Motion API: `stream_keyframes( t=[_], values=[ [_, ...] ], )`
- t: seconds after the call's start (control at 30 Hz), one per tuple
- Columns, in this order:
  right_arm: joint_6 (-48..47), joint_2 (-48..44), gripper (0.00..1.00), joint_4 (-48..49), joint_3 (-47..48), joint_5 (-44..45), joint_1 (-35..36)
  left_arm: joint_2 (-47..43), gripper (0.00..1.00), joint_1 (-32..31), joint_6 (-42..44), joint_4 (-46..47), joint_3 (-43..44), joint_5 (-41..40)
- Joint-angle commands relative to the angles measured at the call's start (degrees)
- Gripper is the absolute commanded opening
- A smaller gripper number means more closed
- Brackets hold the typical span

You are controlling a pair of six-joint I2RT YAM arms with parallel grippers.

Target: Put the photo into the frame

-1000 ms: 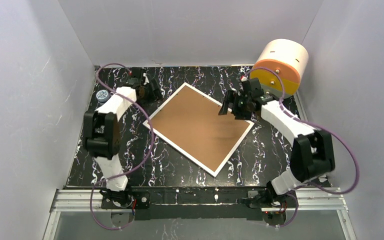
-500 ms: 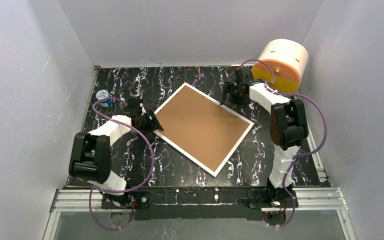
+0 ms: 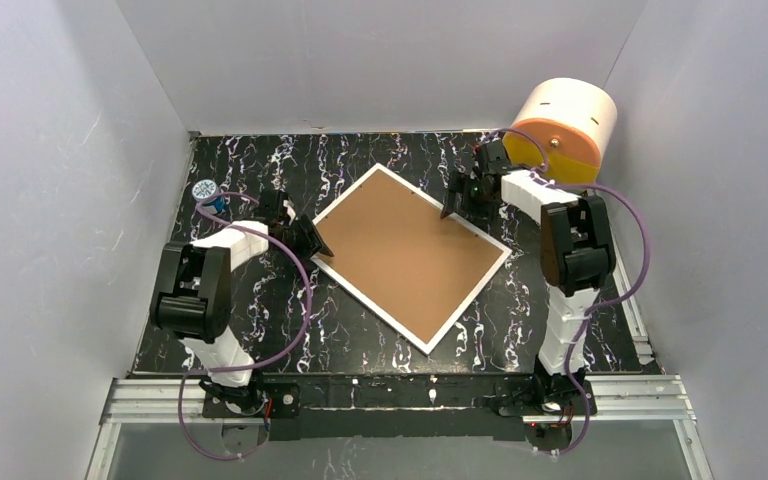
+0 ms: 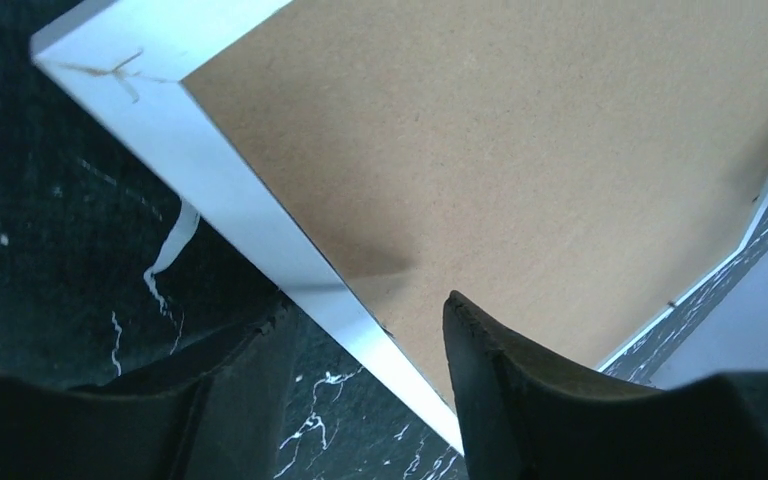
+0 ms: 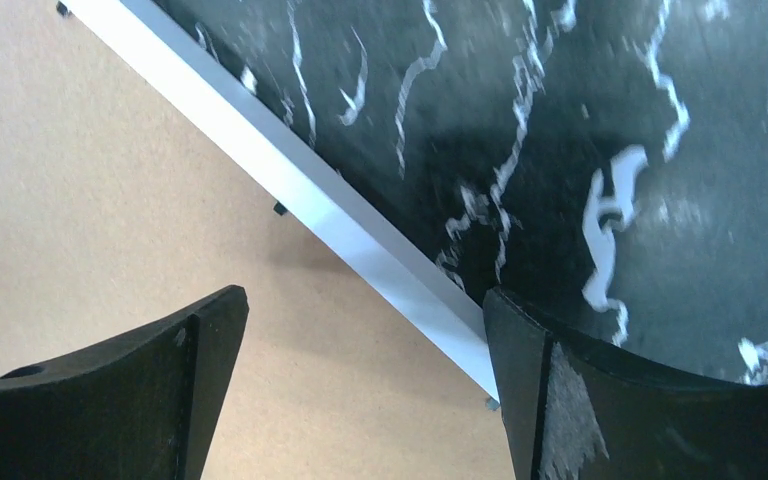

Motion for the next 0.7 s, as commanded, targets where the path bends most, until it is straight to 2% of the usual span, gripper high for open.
stream_keyframes(
  t=[0.0, 0.17, 0.33, 0.4, 0.47, 0.57, 0.6, 0.67],
  values=[
    [2.36, -5.18, 0.95, -3.49, -7.77, -6.5, 0.4, 3.58, 0.49, -0.21, 0.44, 3.23, 3.39, 3.85],
    [3.77, -11.89, 0.9, -4.07, -14.47, -8.77, 0.51, 5.53, 0.37, -0.21, -0.65, 5.4, 5.15, 5.36],
    [4.04, -19.93, 0.9, -8.27, -12.89, 3.69, 1.51, 4.74, 0.3, -0.21, -1.12, 4.44, 3.74, 2.16],
    [3.61, -20.89, 0.9, -8.37, -10.34, 4.48, 1.66, 4.03, 0.29, -0.21, -1.13, 4.1, 2.41, 1.0],
    [2.36, -20.29, 0.89, -7.64, -7.66, 1.01, 2.61, 3.55, 0.3, -0.21, -1.02, 4.07, 1.24, 0.82],
    [1.57, -17.45, 0.84, -4.5, -5.44, -11.2, 5.18, 2.38, 0.35, -0.21, -0.8, 4.28, -0.23, 0.36],
    [2.13, -16.35, 0.79, -2.53, -5.46, -17.16, 6.92, 1.73, 0.41, -0.21, -0.81, 4.76, -0.6, 0.06],
    [3.45, -14.17, 0.72, 1.6, -5.44, -23.17, 10.38, -0.14, 0.54, -0.21, -0.88, 5.42, -1.09, -1.24]
  ],
)
